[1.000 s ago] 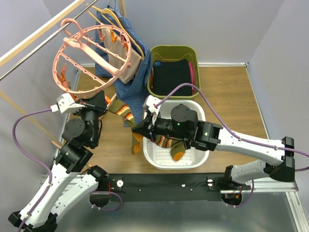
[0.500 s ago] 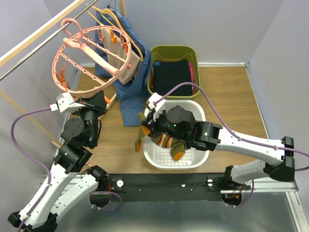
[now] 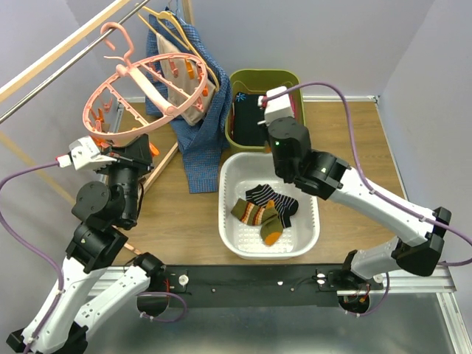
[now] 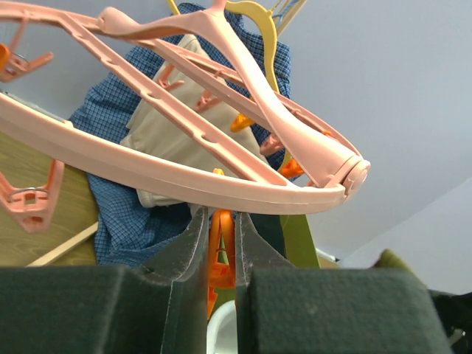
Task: Remove the socks clipped to the hanger
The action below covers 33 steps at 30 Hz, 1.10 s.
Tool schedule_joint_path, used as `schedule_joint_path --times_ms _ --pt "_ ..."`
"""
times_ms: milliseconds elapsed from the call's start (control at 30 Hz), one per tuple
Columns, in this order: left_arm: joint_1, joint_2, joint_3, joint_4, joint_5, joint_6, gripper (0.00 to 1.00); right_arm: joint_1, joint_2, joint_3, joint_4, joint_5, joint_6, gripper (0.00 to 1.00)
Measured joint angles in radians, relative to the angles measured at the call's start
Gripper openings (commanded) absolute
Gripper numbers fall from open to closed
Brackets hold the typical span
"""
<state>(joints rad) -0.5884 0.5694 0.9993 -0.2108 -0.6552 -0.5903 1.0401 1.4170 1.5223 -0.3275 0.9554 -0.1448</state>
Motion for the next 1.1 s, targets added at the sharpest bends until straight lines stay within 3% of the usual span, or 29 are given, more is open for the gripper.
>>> schedule_joint_path --times_ms 233,467,767,867,1000,1100 --pt "0.000 0.000 0.060 -0.054 0.020 0.064 0.00 -0.047 -0.092 -0.157 -0.019 0.010 0.036 0.02" --pt "0.000 0.038 0.187 -0.163 0.072 0.129 0.00 -0.047 -0.106 -0.350 -0.077 -0.203 0.243 0.02" --pt "0.000 0.064 0.398 -0.313 0.127 0.160 0.00 -0.047 -0.145 -0.442 -0.082 -0.463 0.400 0.11" --pt "0.000 0.064 0.449 -0.331 0.158 0.159 0.00 -0.047 -0.148 -0.485 -0.080 -0.549 0.446 0.25" --pt "0.000 0.064 0.467 -0.341 0.206 0.159 0.00 -0.047 -0.151 -0.558 -0.076 -0.678 0.502 0.61" --pt "0.000 0.064 0.466 -0.367 0.229 0.158 0.00 -0.047 -0.151 -0.566 -0.090 -0.730 0.525 0.77"
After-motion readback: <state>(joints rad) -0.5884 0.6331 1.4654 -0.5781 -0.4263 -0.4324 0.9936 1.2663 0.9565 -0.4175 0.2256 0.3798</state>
